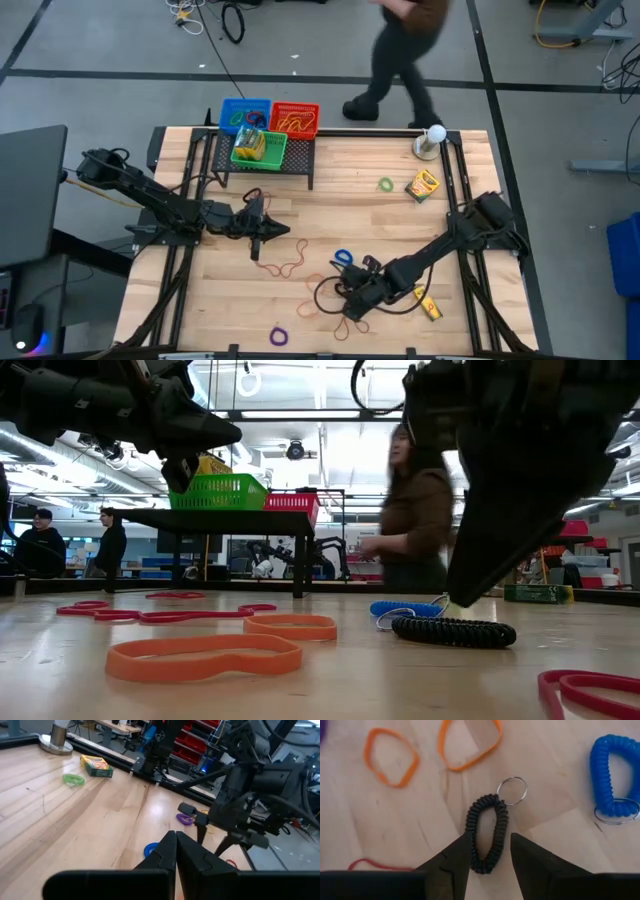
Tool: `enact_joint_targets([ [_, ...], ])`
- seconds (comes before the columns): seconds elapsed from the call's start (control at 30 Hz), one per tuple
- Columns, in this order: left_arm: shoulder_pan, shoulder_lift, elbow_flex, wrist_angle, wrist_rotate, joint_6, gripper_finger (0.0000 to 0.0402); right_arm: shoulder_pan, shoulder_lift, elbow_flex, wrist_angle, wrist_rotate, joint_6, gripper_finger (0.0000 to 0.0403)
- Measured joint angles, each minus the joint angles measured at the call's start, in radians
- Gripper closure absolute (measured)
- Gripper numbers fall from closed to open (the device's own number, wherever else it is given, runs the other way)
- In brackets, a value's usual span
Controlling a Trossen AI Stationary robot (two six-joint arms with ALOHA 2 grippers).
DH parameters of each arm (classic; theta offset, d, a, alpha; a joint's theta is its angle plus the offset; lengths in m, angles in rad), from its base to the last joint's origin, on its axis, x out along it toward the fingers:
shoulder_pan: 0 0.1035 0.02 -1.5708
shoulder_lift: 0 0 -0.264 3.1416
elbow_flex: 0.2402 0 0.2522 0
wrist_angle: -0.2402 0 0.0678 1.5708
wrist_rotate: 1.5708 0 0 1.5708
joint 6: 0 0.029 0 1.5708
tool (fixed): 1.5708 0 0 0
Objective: Pick & Place Office Desk Supplies
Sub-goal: Put the black spring keychain into the blue bin
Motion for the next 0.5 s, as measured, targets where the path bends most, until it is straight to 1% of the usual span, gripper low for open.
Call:
enact_joint_targets([
  [0.27,0.0,0.0,0.0,0.005,0.007,-0.023,0.0392,-0.01,0.05,0.001,0.01,-0.016,-0.006,0.0295],
  [0.5,0.001,0.001,0.0,0.004,0.006,-0.074,0.0392,-0.027,0.052,0.002,0.006,-0.014,-0.008,0.0328],
])
